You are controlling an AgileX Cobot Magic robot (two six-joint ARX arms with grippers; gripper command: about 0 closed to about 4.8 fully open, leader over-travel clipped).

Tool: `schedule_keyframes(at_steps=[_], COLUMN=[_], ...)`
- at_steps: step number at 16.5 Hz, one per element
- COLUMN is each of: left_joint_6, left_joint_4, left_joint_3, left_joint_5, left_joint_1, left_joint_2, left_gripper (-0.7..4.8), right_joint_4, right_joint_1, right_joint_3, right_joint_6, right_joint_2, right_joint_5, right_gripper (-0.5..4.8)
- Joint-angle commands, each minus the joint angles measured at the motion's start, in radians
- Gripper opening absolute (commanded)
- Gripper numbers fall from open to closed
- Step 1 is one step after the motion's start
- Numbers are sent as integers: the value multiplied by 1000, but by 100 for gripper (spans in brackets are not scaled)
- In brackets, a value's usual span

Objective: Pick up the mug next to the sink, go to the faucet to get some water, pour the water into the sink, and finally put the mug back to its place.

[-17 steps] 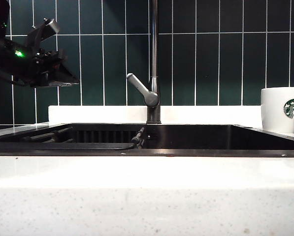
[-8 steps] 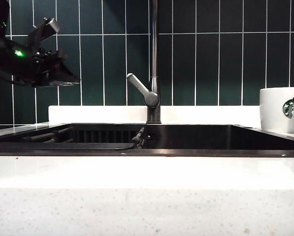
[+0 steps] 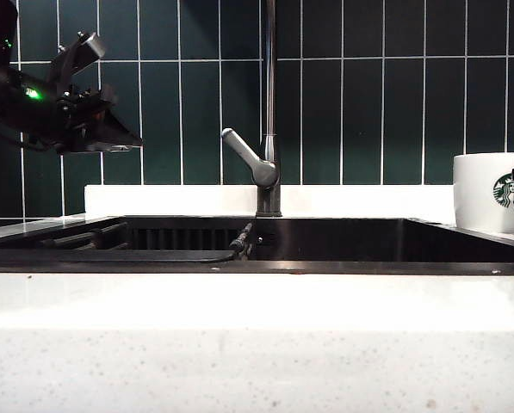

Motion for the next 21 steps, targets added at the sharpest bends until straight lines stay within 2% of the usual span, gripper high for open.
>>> schedule_keyframes(at_steps=[1,5,10,15,18,21], left_joint_6=[0,1,4,18,19,19], left_joint_4=[7,10,18,-1,-74,-106], left_joint_3=[5,5,14,97,244,389], left_joint_5=[51,51,77,99,141,254], left_joint_1=[-2,-2,-1,-1,-1,-2], left_joint_2=[-4,-4,-4,35,146,258], left_gripper=[121,120,121,121,122,122], right_joint_4=[43,81,96,94,84,-126], right_joint_1=[0,3,3,25,102,230], right_joint_3=[3,3,3,3,4,105], right_joint_6=[-1,0,0,8,8,8], right_joint_2=[-4,-6,-69,-183,-242,-254], right_joint_5=[-5,-5,0,-17,-45,-45], right_gripper=[40,-1,-1,-1,-1,-1])
